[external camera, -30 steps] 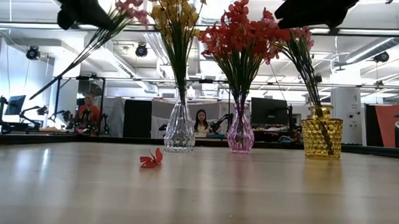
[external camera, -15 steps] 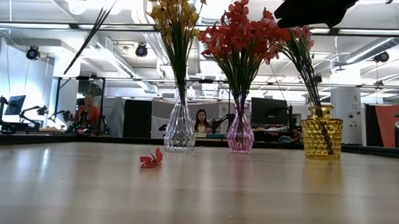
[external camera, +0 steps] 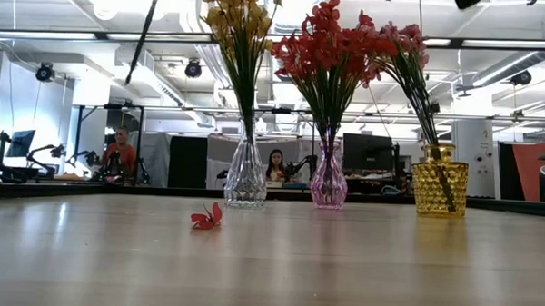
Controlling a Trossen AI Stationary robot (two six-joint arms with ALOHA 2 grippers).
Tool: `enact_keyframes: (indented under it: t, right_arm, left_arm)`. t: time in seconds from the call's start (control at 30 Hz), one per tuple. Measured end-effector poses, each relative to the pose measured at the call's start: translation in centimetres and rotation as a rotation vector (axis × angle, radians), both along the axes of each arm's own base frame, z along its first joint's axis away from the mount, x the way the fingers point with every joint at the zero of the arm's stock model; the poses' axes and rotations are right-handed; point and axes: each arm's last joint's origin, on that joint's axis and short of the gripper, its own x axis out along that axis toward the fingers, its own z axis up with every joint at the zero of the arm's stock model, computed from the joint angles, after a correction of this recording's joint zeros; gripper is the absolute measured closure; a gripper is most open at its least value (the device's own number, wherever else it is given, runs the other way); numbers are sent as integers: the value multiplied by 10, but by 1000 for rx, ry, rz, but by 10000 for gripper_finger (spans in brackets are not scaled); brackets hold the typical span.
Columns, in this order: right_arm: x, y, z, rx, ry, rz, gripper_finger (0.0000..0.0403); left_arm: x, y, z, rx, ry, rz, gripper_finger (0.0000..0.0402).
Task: Sort flowers into vase by color
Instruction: Put the pink flowers into the yellow vase
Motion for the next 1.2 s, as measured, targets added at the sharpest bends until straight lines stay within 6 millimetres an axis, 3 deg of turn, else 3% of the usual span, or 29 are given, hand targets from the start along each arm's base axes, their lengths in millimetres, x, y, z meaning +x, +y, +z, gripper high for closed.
enact_keyframes:
  t: [0.17,0.67,1.03,1.2]
  right_arm:
    - [2,6,10,-22,-66,69,199]
    - [31,6,25,-104,-253,202,198]
    - [61,3,29,-139,-248,147,122]
    - [75,2,34,-145,-249,163,119]
  left_arm:
    - [8,-12,10,6,-32,-43,401]
    - [69,-46,-10,83,-164,-54,401]
    - [99,-60,-28,77,-254,-43,401]
    - [110,-64,-37,75,-273,-39,401]
